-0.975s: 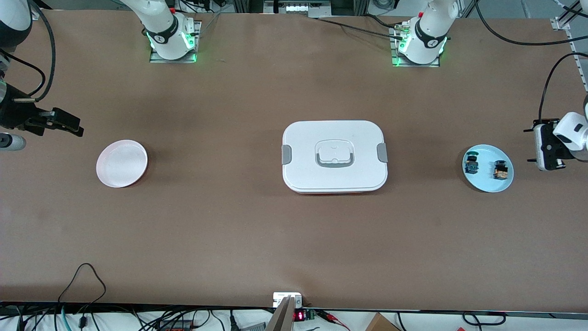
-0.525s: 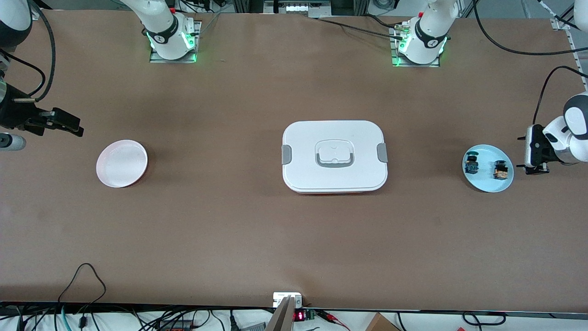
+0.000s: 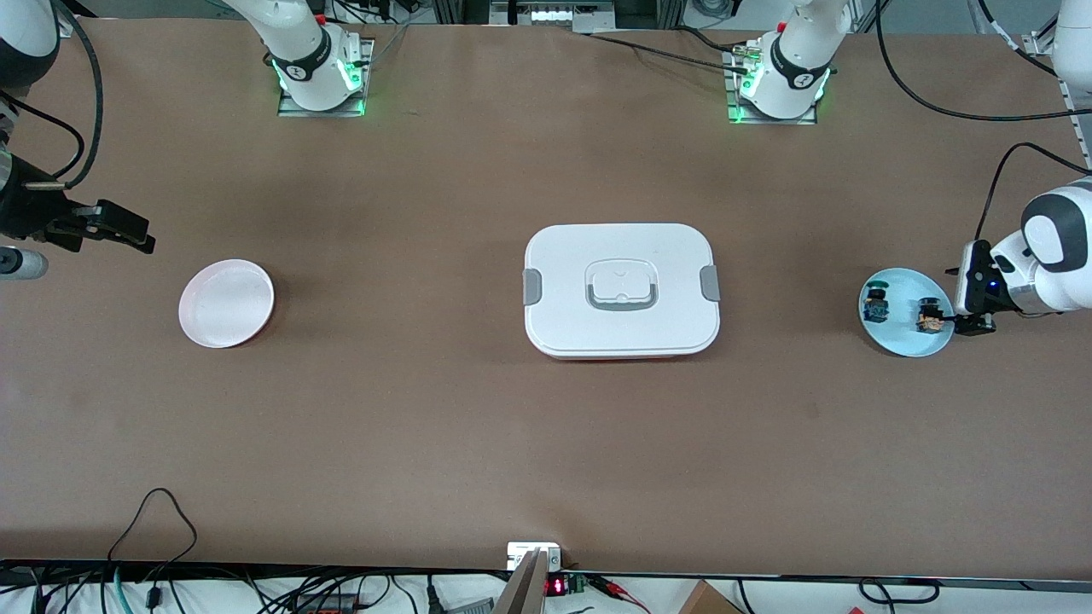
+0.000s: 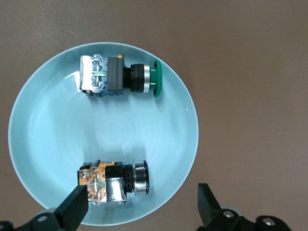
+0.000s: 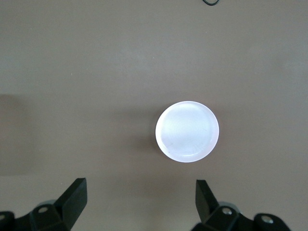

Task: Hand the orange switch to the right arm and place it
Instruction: 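Lower the left gripper over the orange switch on the blue dish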

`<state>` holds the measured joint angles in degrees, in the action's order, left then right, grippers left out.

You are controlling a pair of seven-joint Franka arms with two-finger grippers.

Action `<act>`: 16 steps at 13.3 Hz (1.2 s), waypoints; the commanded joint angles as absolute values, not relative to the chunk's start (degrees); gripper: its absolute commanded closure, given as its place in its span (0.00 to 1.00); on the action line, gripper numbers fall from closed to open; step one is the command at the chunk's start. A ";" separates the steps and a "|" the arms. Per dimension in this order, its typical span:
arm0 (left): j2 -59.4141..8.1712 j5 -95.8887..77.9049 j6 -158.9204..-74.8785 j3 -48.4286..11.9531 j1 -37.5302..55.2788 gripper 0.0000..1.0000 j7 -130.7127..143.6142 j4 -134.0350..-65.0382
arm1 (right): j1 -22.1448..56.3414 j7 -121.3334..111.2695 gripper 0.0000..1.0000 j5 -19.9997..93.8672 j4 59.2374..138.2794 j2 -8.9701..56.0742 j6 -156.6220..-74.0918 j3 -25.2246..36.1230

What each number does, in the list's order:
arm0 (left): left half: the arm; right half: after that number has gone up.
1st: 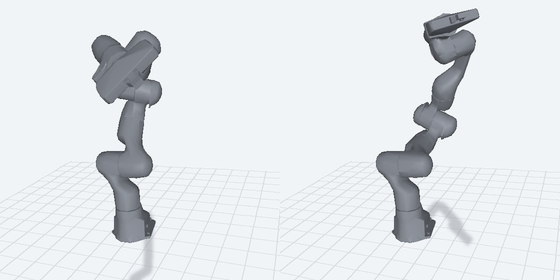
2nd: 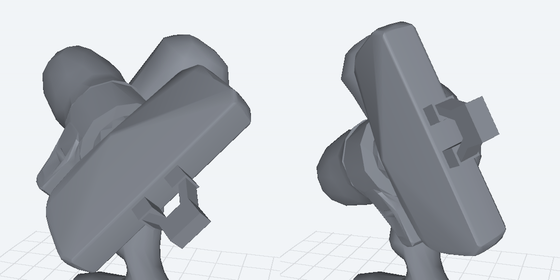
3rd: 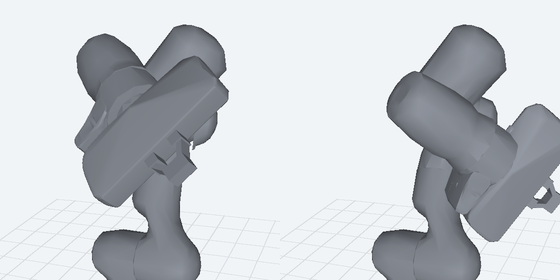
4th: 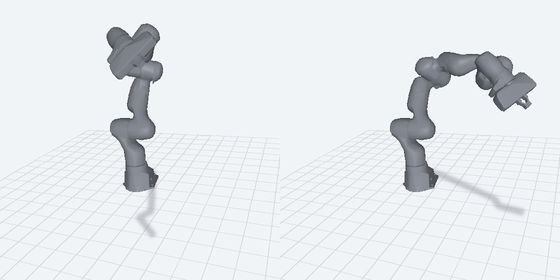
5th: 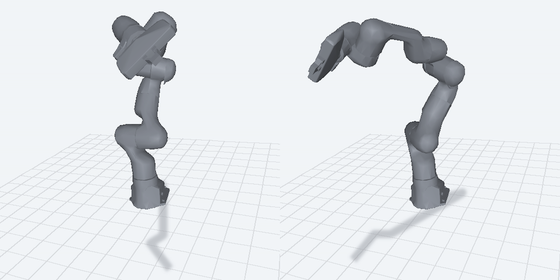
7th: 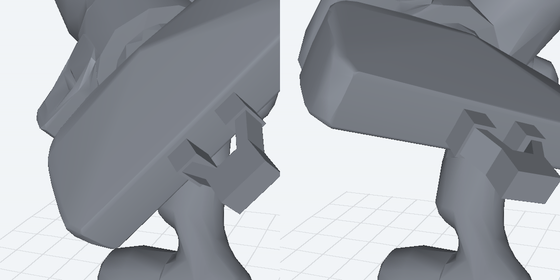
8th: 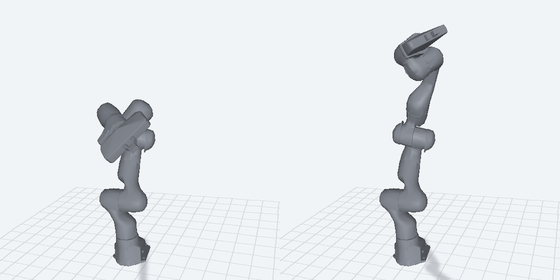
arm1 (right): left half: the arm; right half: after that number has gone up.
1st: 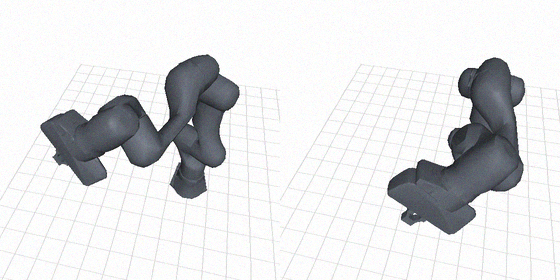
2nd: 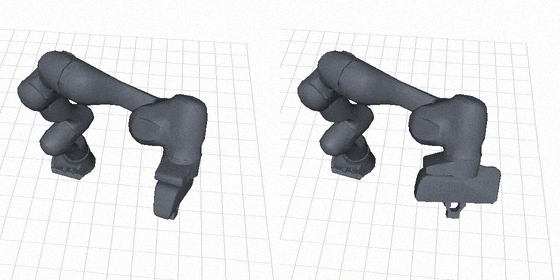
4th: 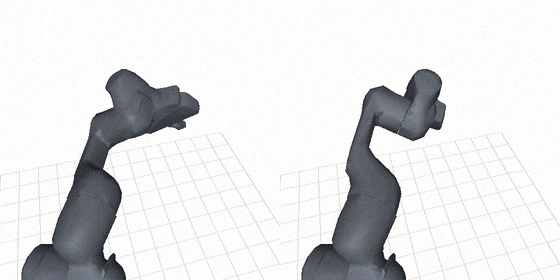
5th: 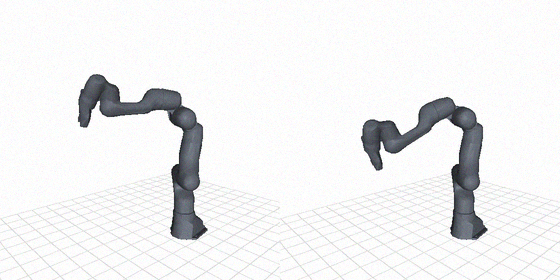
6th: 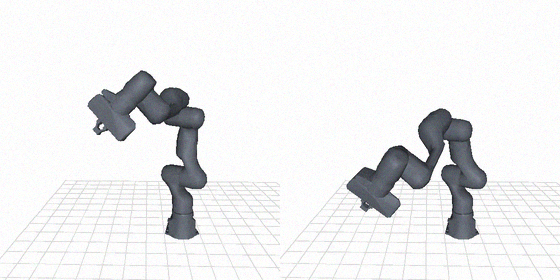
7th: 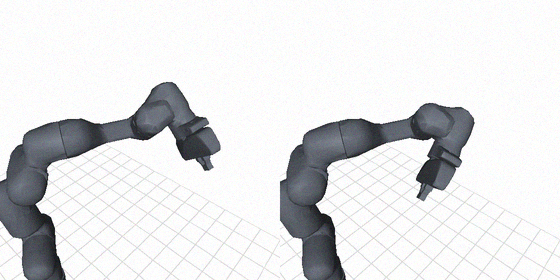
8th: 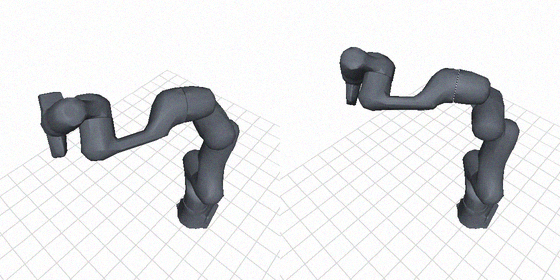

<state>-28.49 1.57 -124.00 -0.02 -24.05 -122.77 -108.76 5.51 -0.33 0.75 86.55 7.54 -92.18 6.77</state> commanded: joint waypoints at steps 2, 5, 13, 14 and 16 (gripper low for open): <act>-28.92 -0.44 -127.79 -0.35 -24.52 0.00 -125.60 -110.22 | 5.36 0.35 0.00 0.44 86.13 7.12 -91.50 6.59; -29.53 -0.44 -130.24 -1.05 -24.52 0.00 -124.81 -110.13 | 5.36 0.35 0.00 0.44 86.13 7.21 -91.67 6.59; -32.08 -2.11 -133.59 -1.14 -24.61 0.00 -124.37 -110.21 | 5.45 0.44 0.00 0.53 86.13 7.29 -92.46 6.59; -32.25 -2.20 -133.68 -1.14 -24.70 0.00 -124.37 -110.13 | 5.36 0.44 0.00 0.53 86.13 7.29 -92.46 6.59; -32.43 -2.46 -134.65 -1.05 -24.87 0.00 -124.45 -110.21 | 5.36 0.44 0.00 0.53 86.13 7.29 -92.46 6.59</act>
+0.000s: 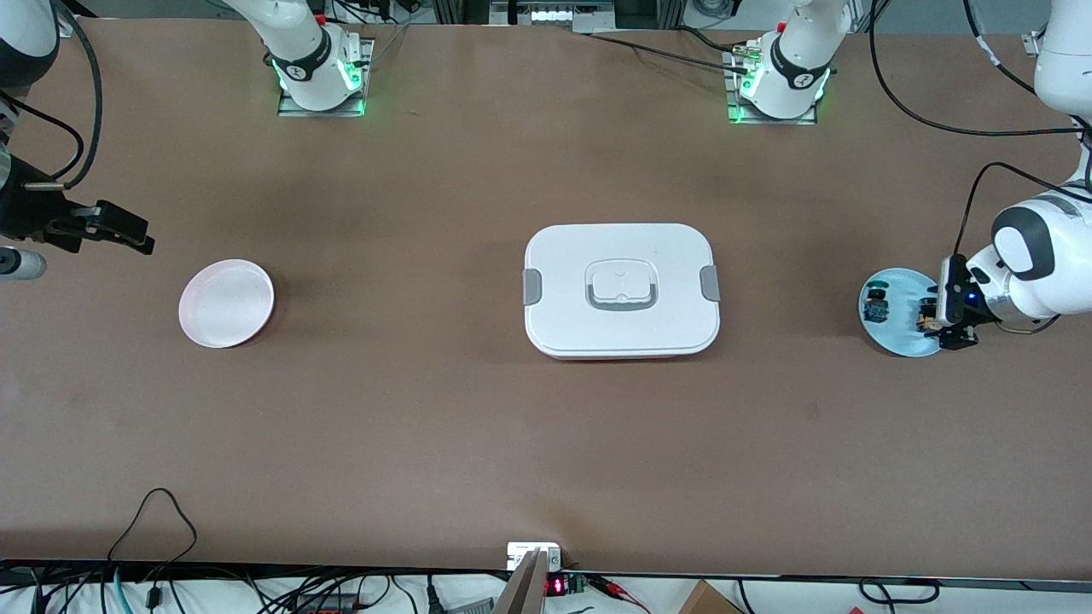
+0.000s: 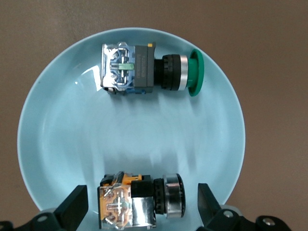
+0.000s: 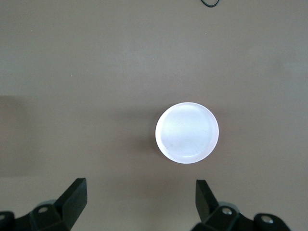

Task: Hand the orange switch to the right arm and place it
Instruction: 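Close the left gripper on the orange switch and lift it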

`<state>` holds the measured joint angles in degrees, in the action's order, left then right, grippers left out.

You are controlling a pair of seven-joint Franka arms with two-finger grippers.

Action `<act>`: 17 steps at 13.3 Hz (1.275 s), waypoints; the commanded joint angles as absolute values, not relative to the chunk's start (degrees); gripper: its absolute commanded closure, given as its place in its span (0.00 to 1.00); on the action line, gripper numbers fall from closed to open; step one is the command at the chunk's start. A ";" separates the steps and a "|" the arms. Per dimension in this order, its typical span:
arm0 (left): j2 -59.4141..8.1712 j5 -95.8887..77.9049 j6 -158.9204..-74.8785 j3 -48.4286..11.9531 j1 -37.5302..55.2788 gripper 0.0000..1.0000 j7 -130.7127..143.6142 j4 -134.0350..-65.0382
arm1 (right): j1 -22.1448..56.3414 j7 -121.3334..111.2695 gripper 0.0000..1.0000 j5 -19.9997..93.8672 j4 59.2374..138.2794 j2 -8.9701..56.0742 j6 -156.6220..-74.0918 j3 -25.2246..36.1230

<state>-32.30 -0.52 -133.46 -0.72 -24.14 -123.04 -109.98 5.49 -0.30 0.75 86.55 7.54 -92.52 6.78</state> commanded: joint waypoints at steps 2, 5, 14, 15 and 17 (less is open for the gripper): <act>-32.52 -2.46 -134.74 -1.14 -25.05 0.00 -124.45 -110.21 | 5.36 0.44 0.00 0.53 86.13 7.29 -92.46 6.59; -32.78 -2.55 -134.82 -1.14 -25.40 0.00 -124.54 -110.13 | 5.36 0.44 0.00 0.53 86.13 7.29 -92.37 6.59; -31.82 -2.55 -133.51 -2.02 -26.37 1.00 -125.24 -109.25 | 5.19 0.44 0.00 0.62 86.22 7.38 -92.46 6.68; -30.42 -2.81 -131.42 -2.20 -26.54 1.00 -125.24 -109.16 | 5.10 0.44 0.00 0.62 86.22 7.47 -92.46 6.68; -28.40 -5.79 -124.14 -2.46 -26.63 1.00 -125.16 -106.45 | 5.10 0.44 0.00 0.62 86.22 7.47 -92.37 6.68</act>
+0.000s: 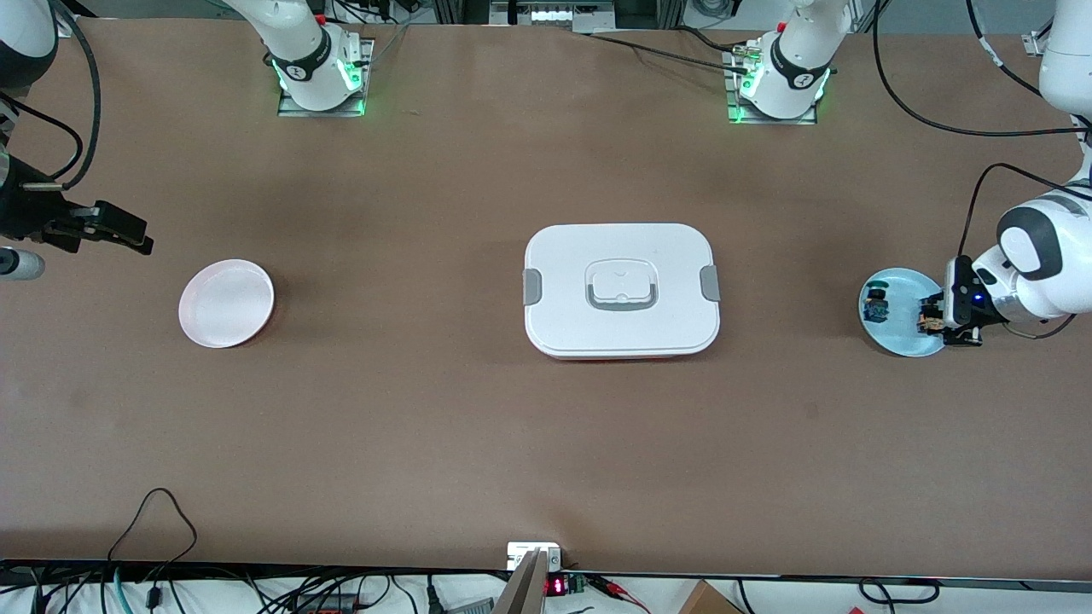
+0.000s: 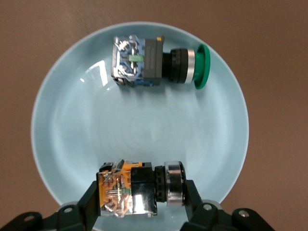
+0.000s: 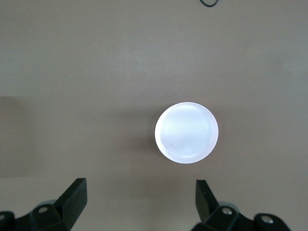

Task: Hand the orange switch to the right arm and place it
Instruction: 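Close the left gripper on the orange switch and lift it, then carry the switch to the table middle while the right gripper approaches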

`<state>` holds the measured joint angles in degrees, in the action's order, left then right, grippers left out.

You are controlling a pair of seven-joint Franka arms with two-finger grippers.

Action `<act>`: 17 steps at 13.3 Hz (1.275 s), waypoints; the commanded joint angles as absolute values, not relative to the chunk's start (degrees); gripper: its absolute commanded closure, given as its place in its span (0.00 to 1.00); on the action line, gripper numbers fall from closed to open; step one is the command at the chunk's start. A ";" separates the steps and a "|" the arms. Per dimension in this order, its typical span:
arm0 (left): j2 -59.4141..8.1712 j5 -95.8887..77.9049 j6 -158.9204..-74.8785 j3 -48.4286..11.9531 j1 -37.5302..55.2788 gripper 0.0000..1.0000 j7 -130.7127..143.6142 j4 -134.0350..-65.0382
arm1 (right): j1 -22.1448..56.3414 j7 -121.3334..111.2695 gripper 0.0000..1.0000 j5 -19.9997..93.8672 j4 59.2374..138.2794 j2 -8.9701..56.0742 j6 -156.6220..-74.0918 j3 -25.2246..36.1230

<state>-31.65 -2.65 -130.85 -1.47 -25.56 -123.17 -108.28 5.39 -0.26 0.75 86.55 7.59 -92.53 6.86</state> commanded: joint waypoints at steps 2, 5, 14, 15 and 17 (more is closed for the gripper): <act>-27.69 -7.63 -113.52 -3.42 -26.46 1.00 -123.06 -100.76 | 5.27 0.35 0.00 0.62 86.22 7.30 -92.20 6.68; -27.77 -8.52 -101.98 -8.50 -26.01 1.00 -121.47 -92.92 | 5.54 0.44 0.00 0.70 86.13 7.29 -92.29 6.59; -29.97 -48.92 -81.92 -19.05 -25.14 1.00 -114.97 -93.51 | 7.29 -0.35 0.00 1.93 85.96 7.47 -92.37 5.63; -30.41 -52.52 -81.65 -22.03 -24.70 1.00 -112.44 -93.78 | 7.47 -0.53 0.00 2.02 85.96 7.30 -92.20 5.63; -30.76 -59.20 -82.87 -26.52 -23.04 1.00 -107.24 -93.78 | 7.38 -0.61 0.00 4.63 86.04 7.12 -91.67 5.62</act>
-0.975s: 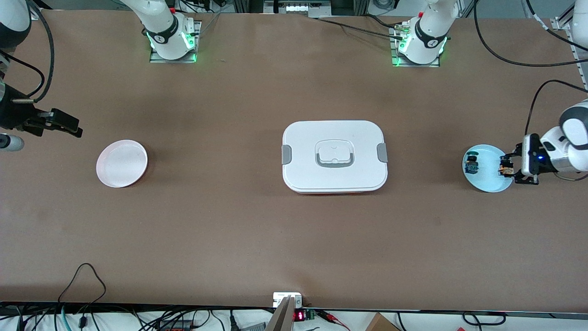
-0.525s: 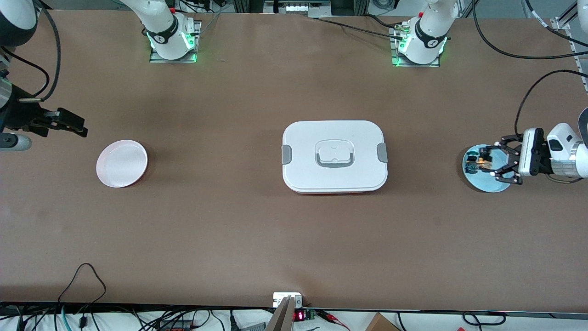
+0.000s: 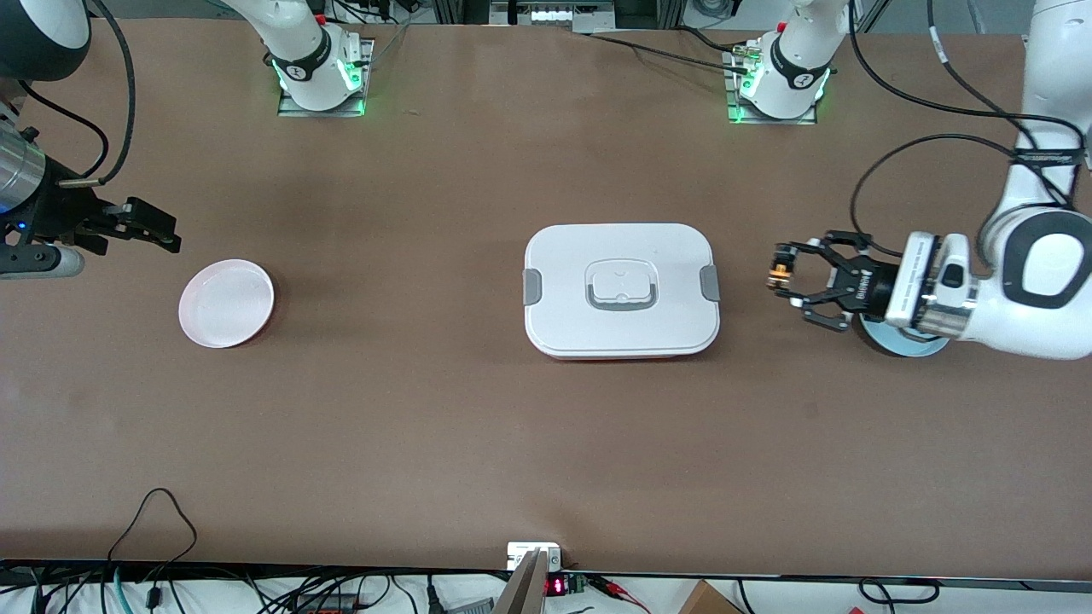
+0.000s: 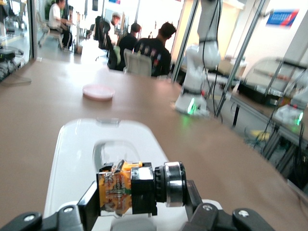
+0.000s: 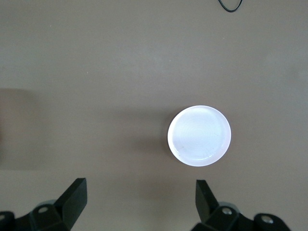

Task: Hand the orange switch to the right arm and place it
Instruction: 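Carry the switch to the table middle while the right gripper approaches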

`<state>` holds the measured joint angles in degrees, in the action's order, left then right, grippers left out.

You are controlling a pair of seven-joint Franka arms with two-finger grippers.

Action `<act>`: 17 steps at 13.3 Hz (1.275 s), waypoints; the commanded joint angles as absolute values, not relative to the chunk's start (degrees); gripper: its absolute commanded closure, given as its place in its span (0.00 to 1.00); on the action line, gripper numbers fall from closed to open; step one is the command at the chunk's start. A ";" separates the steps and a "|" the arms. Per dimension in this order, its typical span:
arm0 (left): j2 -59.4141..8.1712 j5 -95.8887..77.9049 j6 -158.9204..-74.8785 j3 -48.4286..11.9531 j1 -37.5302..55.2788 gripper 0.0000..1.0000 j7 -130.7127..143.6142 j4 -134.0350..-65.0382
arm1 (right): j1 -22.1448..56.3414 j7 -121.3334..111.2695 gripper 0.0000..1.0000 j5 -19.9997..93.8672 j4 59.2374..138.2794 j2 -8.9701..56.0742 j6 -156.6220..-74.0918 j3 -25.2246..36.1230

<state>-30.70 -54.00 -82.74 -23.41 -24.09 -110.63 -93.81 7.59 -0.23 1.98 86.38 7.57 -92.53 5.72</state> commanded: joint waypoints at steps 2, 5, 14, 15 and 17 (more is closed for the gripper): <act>-29.98 -64.58 -87.78 -30.04 -20.49 1.00 -107.05 -94.04 | 5.72 -0.61 0.00 17.15 86.22 8.25 -91.67 6.33; -23.85 -74.23 -102.16 -38.30 -21.09 1.00 -107.05 -101.84 | 6.23 -1.23 0.00 28.18 86.66 9.75 -91.76 5.63; -21.62 -94.82 -138.32 -61.42 -20.48 1.00 -107.23 -104.77 | 15.72 6.59 0.00 70.38 88.77 16.42 -92.11 5.62; -21.80 -94.92 -138.34 -61.52 -20.48 1.00 -107.23 -104.85 | 16.95 6.77 0.00 74.05 88.86 17.13 -92.20 5.62; -21.80 -94.92 -138.43 -61.52 -20.48 1.00 -107.40 -104.85 | 17.93 8.69 0.00 78.73 88.86 17.40 -93.16 5.62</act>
